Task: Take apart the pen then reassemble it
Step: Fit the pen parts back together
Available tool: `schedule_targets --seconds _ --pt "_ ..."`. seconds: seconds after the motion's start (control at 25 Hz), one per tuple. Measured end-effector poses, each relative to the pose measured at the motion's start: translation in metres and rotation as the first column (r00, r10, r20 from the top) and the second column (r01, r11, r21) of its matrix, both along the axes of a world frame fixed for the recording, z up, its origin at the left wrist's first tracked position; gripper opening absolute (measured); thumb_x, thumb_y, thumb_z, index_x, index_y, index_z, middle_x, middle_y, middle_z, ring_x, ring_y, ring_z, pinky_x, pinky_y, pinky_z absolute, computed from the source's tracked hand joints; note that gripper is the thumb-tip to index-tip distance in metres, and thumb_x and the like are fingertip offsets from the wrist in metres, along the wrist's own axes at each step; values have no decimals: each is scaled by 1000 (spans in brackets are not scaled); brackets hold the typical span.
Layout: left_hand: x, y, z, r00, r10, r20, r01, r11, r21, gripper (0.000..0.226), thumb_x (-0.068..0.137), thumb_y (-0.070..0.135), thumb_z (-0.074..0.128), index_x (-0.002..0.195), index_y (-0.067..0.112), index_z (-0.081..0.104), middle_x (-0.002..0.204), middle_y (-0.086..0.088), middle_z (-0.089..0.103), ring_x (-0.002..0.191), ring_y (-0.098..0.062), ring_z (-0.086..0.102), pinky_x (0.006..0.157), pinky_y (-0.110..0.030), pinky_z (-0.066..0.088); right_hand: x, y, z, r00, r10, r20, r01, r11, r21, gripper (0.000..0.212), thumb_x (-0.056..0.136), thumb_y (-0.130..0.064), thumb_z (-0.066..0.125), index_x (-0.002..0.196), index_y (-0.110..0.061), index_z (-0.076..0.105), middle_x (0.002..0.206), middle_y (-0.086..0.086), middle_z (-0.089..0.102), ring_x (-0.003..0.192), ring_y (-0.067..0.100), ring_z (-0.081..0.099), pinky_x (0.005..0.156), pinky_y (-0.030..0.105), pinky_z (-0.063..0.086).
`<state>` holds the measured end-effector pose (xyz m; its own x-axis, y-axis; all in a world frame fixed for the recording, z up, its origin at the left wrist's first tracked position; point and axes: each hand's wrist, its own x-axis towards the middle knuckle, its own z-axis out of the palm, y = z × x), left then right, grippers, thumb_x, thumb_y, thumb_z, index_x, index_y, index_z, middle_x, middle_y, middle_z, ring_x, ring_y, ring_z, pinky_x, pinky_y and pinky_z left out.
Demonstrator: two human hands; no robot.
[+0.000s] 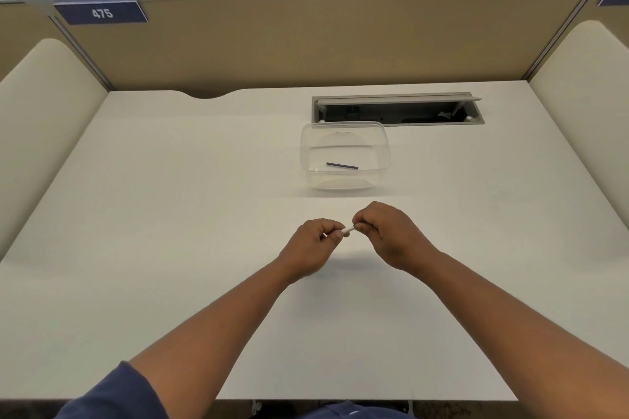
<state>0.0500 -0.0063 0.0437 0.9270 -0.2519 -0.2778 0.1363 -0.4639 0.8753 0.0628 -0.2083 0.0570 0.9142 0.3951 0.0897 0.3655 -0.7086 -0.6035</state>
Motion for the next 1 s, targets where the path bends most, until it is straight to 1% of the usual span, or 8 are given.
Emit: schedule_targets --seconds 0.08,0.24,0.4,0.48,0.6,0.8,0.92,1.0 --pt "0 2 2 1000 -19 -21 19 1000 -10 24 103 33 55 104 22 76 84 7 67 74 -7 51 71 -26 41 2 -3 -1 998 47 42 -47 999 2 8 96 -13 61 99 -12 69 89 2 64 82 22 57 72 35 49" --pt "2 5 9 997 -65 -40 66 997 29 26 104 31 53 102 19 76 76 25 62 69 11 53 68 -15 38 5 -10 -5 967 175 183 -147 977 -157 11 95 -12 63 104 -12 68 92 2 65 79 25 56 69 33 48" --pt "5 5 8 994 -105 -26 107 992 72 28 104 31 53 90 22 74 64 13 48 60 -4 41 63 -25 37 1 -10 -2 958 197 211 -145 960 -238 11 97 -19 56 96 -15 66 83 -1 60 72 20 45 59 34 44" --pt "5 4 7 992 -126 -6 126 985 121 26 102 33 54 84 30 72 69 12 55 66 -10 47 69 -34 45 -1 -7 3 976 183 117 -154 963 -221 16 99 -20 51 89 -16 63 79 -2 57 71 18 42 62 33 41" --pt "2 0 7 991 -122 58 107 969 221 21 101 34 55 88 35 71 92 13 67 88 -14 60 82 -38 51 -6 0 10 973 42 -225 -61 995 -77 26 101 -20 45 78 -18 57 72 -5 54 69 18 46 65 36 41" --pt "-3 -1 8 941 -204 270 79 908 412 18 101 35 54 99 33 72 88 11 61 84 -10 57 69 -29 42 -13 13 11 690 -65 -721 359 896 262 30 93 -18 46 63 -18 45 59 -4 39 56 16 28 53 29 23" --pt "-3 0 7 940 -212 268 85 904 418 19 101 37 53 99 32 71 91 10 64 85 -11 57 68 -29 42 -9 11 15 587 -6 -810 389 879 275 30 95 -21 45 66 -16 48 59 0 38 53 15 25 52 28 20" --pt "-1 1 8 961 -186 205 98 921 378 20 102 37 53 97 32 71 93 12 64 88 -11 58 73 -31 45 -7 8 17 677 -31 -735 307 920 244 34 100 -27 46 71 -14 58 62 1 49 56 15 37 55 28 29"
